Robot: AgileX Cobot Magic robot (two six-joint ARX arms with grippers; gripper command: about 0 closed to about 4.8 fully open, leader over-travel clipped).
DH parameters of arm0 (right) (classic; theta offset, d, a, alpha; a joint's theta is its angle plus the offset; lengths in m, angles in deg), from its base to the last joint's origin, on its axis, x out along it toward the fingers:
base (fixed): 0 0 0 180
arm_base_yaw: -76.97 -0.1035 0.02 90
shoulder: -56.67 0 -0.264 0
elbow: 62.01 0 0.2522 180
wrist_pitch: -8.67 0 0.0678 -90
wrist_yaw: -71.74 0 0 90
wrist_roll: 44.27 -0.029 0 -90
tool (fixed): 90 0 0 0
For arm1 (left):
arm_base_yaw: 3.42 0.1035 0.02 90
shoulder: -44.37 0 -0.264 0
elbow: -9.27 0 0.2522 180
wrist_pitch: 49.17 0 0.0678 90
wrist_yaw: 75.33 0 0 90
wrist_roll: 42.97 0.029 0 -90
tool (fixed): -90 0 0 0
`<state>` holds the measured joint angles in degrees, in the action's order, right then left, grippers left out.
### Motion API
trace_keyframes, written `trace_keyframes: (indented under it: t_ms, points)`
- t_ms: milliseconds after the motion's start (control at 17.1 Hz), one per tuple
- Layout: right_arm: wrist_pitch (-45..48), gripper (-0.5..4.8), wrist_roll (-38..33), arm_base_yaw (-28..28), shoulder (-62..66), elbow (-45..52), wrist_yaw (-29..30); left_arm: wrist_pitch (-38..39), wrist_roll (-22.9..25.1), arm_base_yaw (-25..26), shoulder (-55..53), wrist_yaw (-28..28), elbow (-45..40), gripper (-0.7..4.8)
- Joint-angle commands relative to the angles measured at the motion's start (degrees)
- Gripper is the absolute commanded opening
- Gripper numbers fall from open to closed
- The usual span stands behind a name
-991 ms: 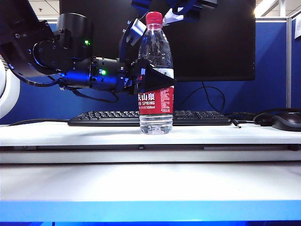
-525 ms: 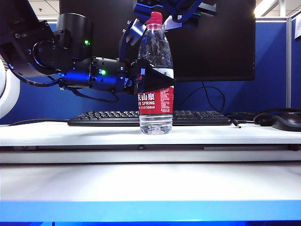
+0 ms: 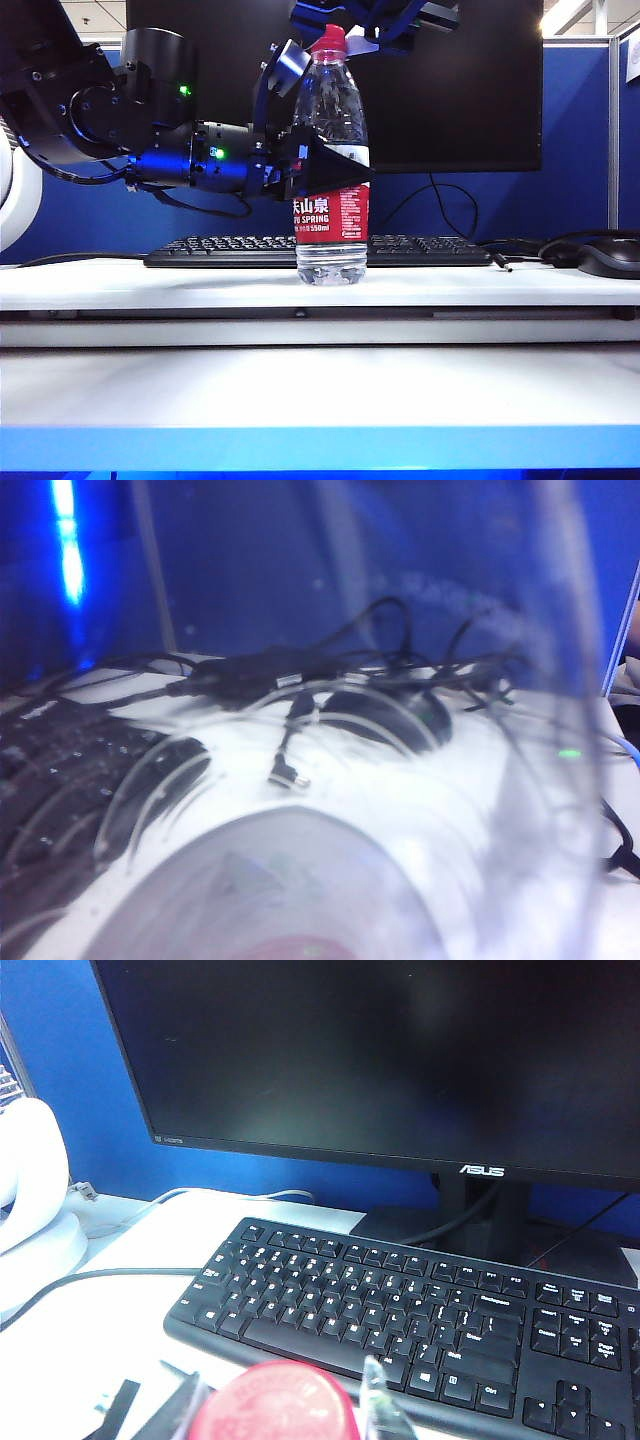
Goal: Unscrew the cap from the plastic bottle on the table.
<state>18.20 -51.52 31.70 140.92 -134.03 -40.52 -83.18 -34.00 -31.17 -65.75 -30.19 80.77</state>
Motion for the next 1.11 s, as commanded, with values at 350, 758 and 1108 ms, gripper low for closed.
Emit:
trace_keyframes:
  t_ms: [350, 758, 1108]
  points:
    - [1.0, 0.43, 1.7, 0.6, -0.2, -0.3, 4.5, 0.6, 0.0, 0.0, -0.1, -0.4, -0.1, 2.36]
    - [0.8, 0.43, 1.9, 10.5, -0.3, -0.3, 34.4, 1.0, 0.1, 0.0, -0.1, -0.4, -0.1, 2.36]
    - [1.0, 0.4, 1.9, 19.4, -0.3, -0.5, 66.1, 1.0, 0.3, 0.0, -0.1, -0.4, -0.1, 2.36]
